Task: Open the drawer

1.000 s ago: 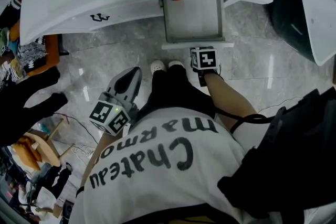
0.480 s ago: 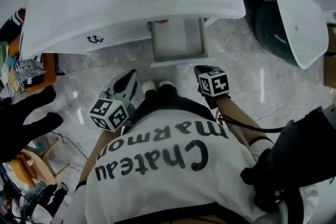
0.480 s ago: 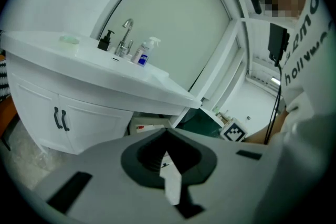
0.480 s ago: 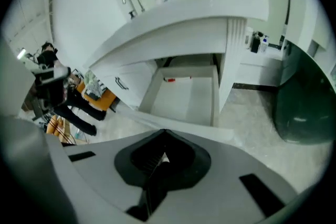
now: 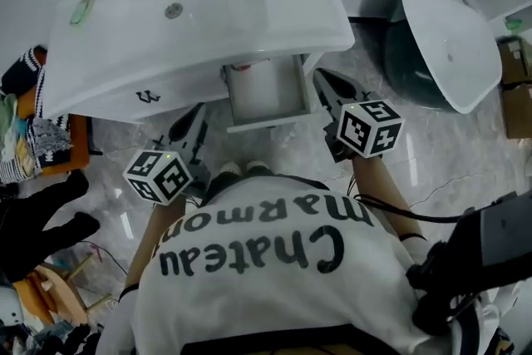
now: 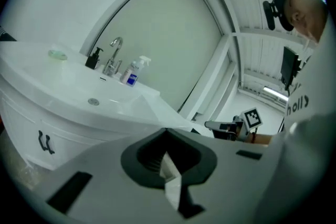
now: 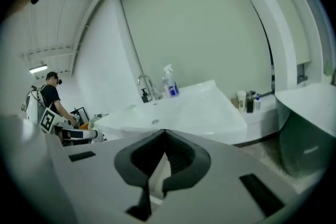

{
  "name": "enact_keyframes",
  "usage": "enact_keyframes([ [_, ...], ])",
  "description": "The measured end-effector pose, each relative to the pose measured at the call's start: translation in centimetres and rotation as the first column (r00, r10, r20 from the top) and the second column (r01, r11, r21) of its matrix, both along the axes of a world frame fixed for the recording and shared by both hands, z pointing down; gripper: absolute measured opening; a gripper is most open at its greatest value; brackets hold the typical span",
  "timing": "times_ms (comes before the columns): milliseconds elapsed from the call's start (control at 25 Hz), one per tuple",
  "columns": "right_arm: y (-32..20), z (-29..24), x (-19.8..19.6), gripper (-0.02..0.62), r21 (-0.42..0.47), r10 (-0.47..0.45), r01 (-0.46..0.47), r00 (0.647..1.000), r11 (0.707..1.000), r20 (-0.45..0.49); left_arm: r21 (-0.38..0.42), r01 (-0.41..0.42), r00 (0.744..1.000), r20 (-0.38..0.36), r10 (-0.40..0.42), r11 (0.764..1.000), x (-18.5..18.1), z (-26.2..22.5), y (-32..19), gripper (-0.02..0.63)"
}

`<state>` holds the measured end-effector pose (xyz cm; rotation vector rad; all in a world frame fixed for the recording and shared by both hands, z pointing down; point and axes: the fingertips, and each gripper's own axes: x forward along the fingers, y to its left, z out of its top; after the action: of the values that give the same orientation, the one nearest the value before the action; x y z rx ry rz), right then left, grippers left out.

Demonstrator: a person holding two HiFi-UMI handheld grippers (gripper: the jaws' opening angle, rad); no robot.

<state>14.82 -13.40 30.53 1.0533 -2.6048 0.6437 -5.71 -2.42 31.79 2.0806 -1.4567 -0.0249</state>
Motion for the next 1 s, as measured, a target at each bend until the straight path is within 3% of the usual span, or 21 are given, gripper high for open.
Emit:
enact_keyframes([
  [120, -0.1, -3.8, -0.4, 0.011, 0.125, -0.016, 0.019, 1.000, 0.992, -0.021, 0.010, -0.045, 0.999, 0.006, 0.045, 0.999, 0.7, -2.2, -0.4, 0.002],
  [240, 0.0, -5.3, -0.8, 0.011, 0.179, -0.030, 0.037, 0.999, 0.983, -0.040, 0.045, -0.054, 0.998, 0.033, 0.053, 0.998, 1.0, -3.8, -0.2, 0.002],
  [440, 0.3, -4.9, -0.5, 0.011, 0.152, -0.018, 0.020, 1.000, 0.988, -0.016, 0.063, -0.039, 0.995, 0.098, 0.032, 0.997, 1.3, -4.2, 0.2, 0.001],
  [1000, 0.8, -4.5, -0.6, 0.011, 0.170, -0.043, 0.047, 0.999, 0.984, -0.030, 0.075, 0.007, 0.994, 0.111, -0.015, 0.997, 1.3, -4.2, 2.4, 0.002],
])
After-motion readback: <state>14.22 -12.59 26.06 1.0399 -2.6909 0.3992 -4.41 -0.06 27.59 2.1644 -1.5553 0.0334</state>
